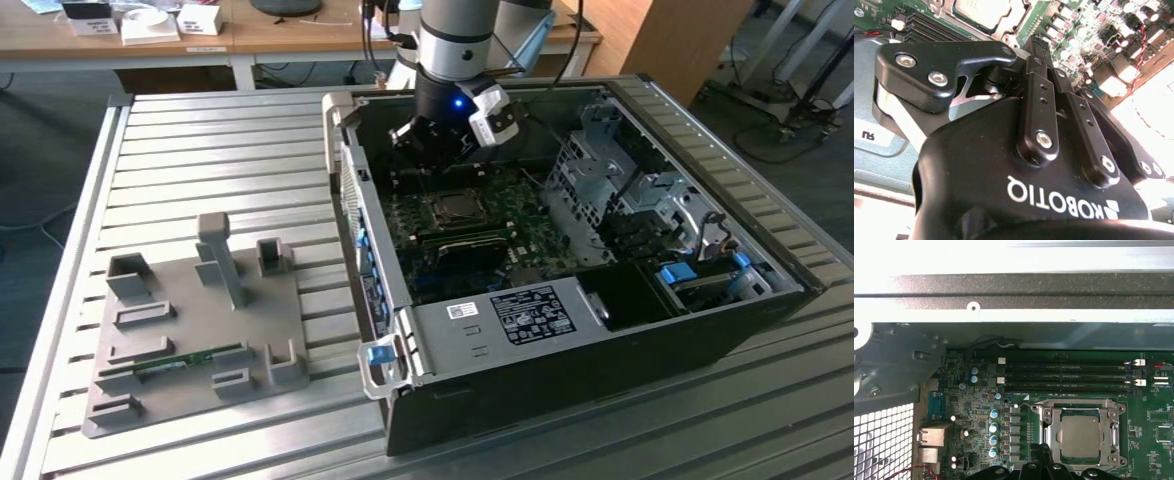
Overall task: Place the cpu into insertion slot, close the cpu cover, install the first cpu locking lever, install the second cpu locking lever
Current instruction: 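Install the first cpu locking lever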
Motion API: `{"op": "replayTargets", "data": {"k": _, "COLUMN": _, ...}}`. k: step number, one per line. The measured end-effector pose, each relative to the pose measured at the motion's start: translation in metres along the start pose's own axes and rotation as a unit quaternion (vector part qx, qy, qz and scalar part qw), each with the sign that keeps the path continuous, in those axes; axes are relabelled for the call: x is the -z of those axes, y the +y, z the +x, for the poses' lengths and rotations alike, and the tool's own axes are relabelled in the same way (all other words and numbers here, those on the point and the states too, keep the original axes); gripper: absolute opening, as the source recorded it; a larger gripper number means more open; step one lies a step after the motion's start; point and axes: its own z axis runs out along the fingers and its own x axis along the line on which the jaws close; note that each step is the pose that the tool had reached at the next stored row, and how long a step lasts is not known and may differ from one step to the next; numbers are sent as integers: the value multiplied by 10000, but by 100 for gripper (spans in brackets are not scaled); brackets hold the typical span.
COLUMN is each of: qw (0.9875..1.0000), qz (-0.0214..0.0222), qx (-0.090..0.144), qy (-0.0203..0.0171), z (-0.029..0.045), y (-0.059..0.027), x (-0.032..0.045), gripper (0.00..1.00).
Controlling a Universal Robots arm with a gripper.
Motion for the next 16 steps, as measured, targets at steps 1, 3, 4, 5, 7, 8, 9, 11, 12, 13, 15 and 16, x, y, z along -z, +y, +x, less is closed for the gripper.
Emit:
{"op": "replayTargets", "data": {"k": 1, "qw": 10000, "qz": 0, "qx": 1, "qy": 0, "z": 0, "y": 0, "x": 0, "gripper": 11}}
{"op": "replayTargets", "data": {"k": 3, "qw": 10000, "qz": 0, "qx": 0, "qy": 0, "z": 1, "y": 0, "x": 0, "gripper": 11}}
{"op": "replayTargets", "data": {"k": 4, "qw": 10000, "qz": 0, "qx": 0, "qy": 0, "z": 1, "y": 0, "x": 0, "gripper": 11}}
{"op": "replayTargets", "data": {"k": 5, "qw": 10000, "qz": 0, "qx": 0, "qy": 0, "z": 2, "y": 0, "x": 0, "gripper": 11}}
{"op": "replayTargets", "data": {"k": 7, "qw": 10000, "qz": 1, "qx": 0, "qy": 1, "z": 2, "y": 0, "x": 9, "gripper": 11}}
{"op": "replayTargets", "data": {"k": 8, "qw": 10000, "qz": 0, "qx": 0, "qy": 0, "z": 2, "y": 0, "x": 12, "gripper": 11}}
{"op": "replayTargets", "data": {"k": 9, "qw": 10000, "qz": -1, "qx": 0, "qy": -1, "z": 1, "y": 1, "x": 13, "gripper": 11}}
{"op": "replayTargets", "data": {"k": 11, "qw": 10000, "qz": -2, "qx": 0, "qy": -1, "z": 1, "y": 1, "x": 14, "gripper": 11}}
{"op": "replayTargets", "data": {"k": 12, "qw": 10000, "qz": -1, "qx": 0, "qy": -1, "z": 1, "y": 1, "x": 15, "gripper": 11}}
{"op": "replayTargets", "data": {"k": 13, "qw": 10000, "qz": 0, "qx": 0, "qy": 0, "z": 1, "y": 1, "x": 16, "gripper": 11}}
{"op": "replayTargets", "data": {"k": 15, "qw": 10000, "qz": 1, "qx": -1, "qy": 0, "z": 10, "y": 1, "x": 17, "gripper": 11}}
{"op": "replayTargets", "data": {"k": 16, "qw": 10000, "qz": 1, "qx": 0, "qy": 0, "z": 20, "y": 0, "x": 18, "gripper": 11}}
